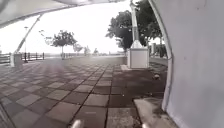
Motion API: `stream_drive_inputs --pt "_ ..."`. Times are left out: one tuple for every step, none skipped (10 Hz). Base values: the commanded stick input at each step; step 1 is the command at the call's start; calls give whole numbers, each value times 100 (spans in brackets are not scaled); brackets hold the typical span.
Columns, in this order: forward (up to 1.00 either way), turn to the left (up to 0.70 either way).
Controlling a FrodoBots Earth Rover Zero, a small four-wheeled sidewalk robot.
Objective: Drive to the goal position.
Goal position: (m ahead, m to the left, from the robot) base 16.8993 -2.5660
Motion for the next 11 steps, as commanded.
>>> stream_drive_inputs --pt "70 0" --pt "70 0" --pt "70 0" --pt "70 0" --pt "70 0" --pt "70 0" --pt "70 0" --pt "70 0" --pt "70 0" --pt "70 0" --pt "70 0"
